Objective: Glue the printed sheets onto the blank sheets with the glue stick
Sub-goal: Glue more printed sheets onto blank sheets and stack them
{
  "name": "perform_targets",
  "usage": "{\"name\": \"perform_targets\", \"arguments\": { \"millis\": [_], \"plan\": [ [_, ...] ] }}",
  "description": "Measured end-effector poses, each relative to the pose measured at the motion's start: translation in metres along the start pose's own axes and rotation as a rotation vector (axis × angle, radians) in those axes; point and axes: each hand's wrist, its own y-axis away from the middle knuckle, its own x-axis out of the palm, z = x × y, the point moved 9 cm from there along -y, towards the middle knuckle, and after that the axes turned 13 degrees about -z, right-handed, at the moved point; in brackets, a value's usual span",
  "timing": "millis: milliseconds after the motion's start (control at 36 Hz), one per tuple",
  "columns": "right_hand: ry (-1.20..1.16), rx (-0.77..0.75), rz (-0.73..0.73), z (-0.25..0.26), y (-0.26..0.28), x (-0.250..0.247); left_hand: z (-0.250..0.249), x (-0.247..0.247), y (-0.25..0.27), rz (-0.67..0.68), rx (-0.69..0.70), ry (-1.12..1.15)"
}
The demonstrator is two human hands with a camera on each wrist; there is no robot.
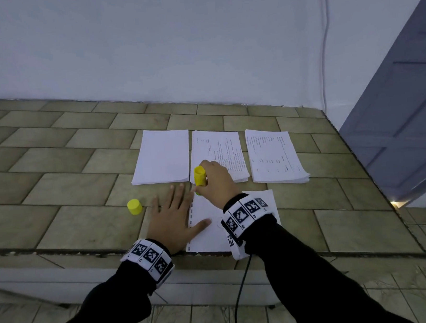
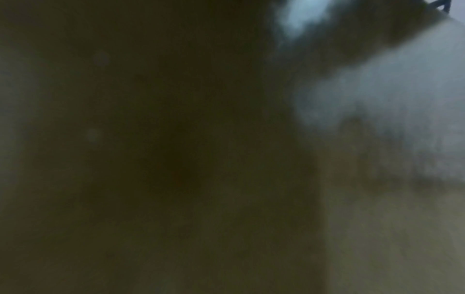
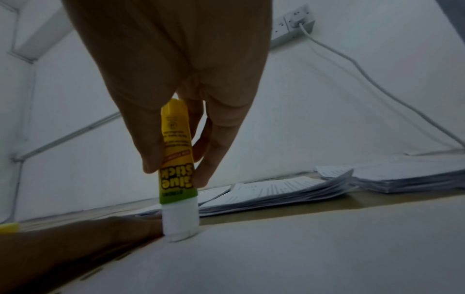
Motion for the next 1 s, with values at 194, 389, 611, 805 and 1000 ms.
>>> {"name": "perform_targets", "arguments": {
  "millis": [194, 389, 611, 805, 1000],
  "plan": [
    [0.086, -0.049, 0.038, 0.006, 0.001, 0.005, 0.0, -0.002, 0.0, 0.004, 0.008, 0.016],
    [0.146, 0.012, 0.007, -0.021, 0.008, -0.024, 0.002, 0.001, 0.0, 0.007, 0.001, -0.007],
    [0.125, 0.173, -0.126, -0.085, 0.027, -0.091, 0.0, 0.0, 0.002, 0.012, 0.004, -0.009],
    [0.048, 0.295, -0.24, -0.12, 0.039, -0.123, -0.001, -0.002, 0.003, 0.034, 0.018, -0.049],
    [-0.084, 0.193, -0.306, -0.086, 0.042, -0.115, 0.0, -0.001, 0.002, 0.034, 0.008, -0.036]
  ]
}}
